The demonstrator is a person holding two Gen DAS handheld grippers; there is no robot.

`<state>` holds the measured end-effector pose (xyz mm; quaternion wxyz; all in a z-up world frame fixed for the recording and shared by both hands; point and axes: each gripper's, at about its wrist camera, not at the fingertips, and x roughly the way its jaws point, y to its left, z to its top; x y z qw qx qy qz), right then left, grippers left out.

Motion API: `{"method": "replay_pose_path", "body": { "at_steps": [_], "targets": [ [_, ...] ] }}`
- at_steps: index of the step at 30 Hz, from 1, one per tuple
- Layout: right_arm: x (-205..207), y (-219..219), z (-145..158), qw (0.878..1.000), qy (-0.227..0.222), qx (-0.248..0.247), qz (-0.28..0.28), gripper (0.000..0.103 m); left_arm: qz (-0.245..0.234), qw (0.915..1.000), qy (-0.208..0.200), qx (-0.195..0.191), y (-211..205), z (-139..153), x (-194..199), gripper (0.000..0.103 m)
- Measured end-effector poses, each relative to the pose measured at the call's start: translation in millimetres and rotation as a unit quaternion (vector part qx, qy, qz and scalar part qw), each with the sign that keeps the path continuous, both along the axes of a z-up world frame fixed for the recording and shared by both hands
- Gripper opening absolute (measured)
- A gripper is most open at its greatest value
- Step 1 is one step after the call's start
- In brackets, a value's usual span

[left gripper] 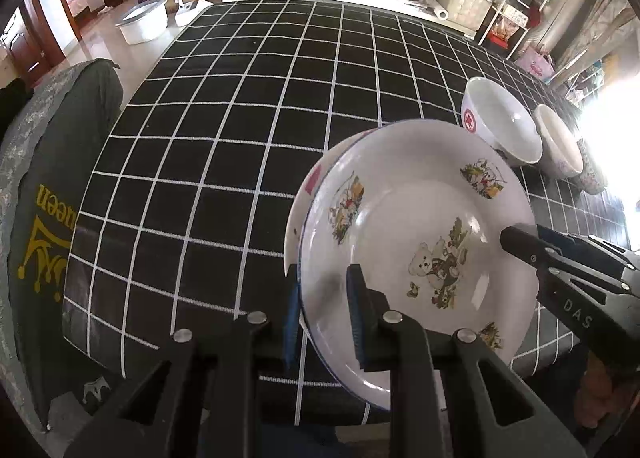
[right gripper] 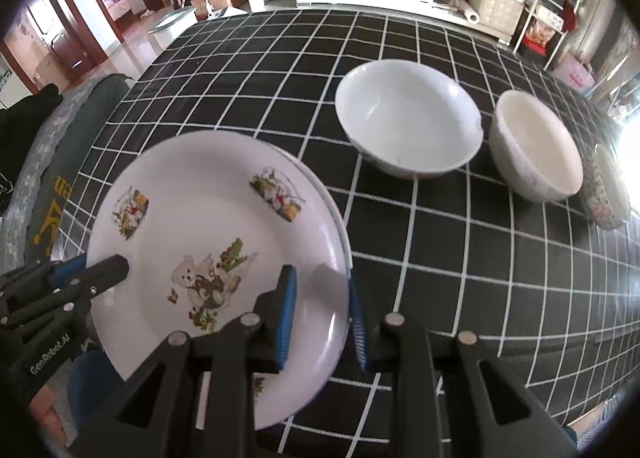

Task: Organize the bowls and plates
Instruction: 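Lower the bear-print plate onto the stack and open the left gripper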

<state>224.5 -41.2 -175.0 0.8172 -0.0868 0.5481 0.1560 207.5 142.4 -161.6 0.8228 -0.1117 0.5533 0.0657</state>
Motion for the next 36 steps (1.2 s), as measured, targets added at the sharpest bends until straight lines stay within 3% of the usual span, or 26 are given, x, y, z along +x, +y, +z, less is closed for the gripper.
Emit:
{"method": "replay_pose_path", "body": {
  "at_steps": [11,23,26,29,32,36],
  "targets": [
    [8,4,-14,0.999,0.019,-0.031,-0.002,0.030,-0.025,0.9996,0.009,0.013,-5,-8,14,0.020],
    [8,11,-17,0.999,0.010,-0.045,0.010,0.031,-0.017,0.9995,0.014,-0.023,2,-6,10,0.022],
    [5,10,-16,0.999,0.015,-0.038,0.011,0.034,-0.009,0.9992,0.016,-0.036,4,-5,7,0.023],
    [1,8,-16,0.999,0.025,-0.035,0.016,0.043,-0.006,0.9993,0.016,-0.035,4,-3,5,0.023],
    [-3,5,-14,0.999,0.023,-0.033,0.017,0.047,-0.006,0.9999,0.008,-0.006,0,4,0,0.039],
    [-7,3,-8,1.000,0.020,-0.020,0.012,0.049,-0.015,0.9999,-0.001,-0.003,-5,10,-8,0.040]
  ]
}}
